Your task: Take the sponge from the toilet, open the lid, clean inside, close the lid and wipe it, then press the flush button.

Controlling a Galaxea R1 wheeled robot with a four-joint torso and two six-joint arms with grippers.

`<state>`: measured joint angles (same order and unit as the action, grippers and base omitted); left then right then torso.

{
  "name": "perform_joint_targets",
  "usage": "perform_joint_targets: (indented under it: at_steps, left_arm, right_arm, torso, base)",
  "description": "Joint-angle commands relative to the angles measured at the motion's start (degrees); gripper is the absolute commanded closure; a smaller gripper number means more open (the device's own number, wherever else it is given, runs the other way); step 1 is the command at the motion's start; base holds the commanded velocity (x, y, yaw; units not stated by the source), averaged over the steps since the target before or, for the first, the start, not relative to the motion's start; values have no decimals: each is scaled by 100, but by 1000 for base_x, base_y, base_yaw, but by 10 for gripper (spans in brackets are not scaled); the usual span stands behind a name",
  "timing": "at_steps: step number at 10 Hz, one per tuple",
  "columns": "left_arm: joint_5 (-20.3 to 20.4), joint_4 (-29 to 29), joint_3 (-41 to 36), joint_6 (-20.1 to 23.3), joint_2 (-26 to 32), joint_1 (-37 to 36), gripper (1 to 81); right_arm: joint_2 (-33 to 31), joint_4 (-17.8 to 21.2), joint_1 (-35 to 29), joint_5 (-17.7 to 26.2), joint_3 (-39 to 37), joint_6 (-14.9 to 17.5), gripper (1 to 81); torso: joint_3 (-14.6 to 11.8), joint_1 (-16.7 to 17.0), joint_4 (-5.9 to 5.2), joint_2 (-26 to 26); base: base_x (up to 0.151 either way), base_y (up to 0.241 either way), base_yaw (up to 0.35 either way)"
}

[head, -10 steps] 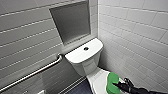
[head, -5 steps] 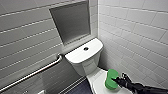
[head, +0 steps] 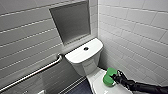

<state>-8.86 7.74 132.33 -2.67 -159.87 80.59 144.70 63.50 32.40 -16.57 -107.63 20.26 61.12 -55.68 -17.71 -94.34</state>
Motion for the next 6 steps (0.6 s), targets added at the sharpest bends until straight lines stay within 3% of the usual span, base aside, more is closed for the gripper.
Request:
perform_joint_targets:
  at_steps: [1, 2, 4, 6]
  left_arm:
    - [-458, 8, -14, 38, 112, -12, 10]
    - [-458, 8, -14, 38, 104, -12, 10]
    - [-458, 8, -14, 38, 87, -12, 10]
    - [-458, 26, -14, 38, 51, -12, 10]
  right_arm:
    - [448, 215, -406, 304, -845, -4, 811]
    - [378, 207, -300, 312, -899, -13, 811]
    - [-181, 76, -28, 165, -131, 4, 811]
    - [-763, -303, 289, -705, 900, -22, 811]
  torso:
    - [0, 0, 0, 0]
    - [0, 0, 0, 0]
    - [0, 0, 0, 0]
    - [0, 0, 0, 0]
  base:
    - [0, 0, 0]
    - [0, 0, 0]
    - [0, 0, 0]
    - [0, 0, 0]
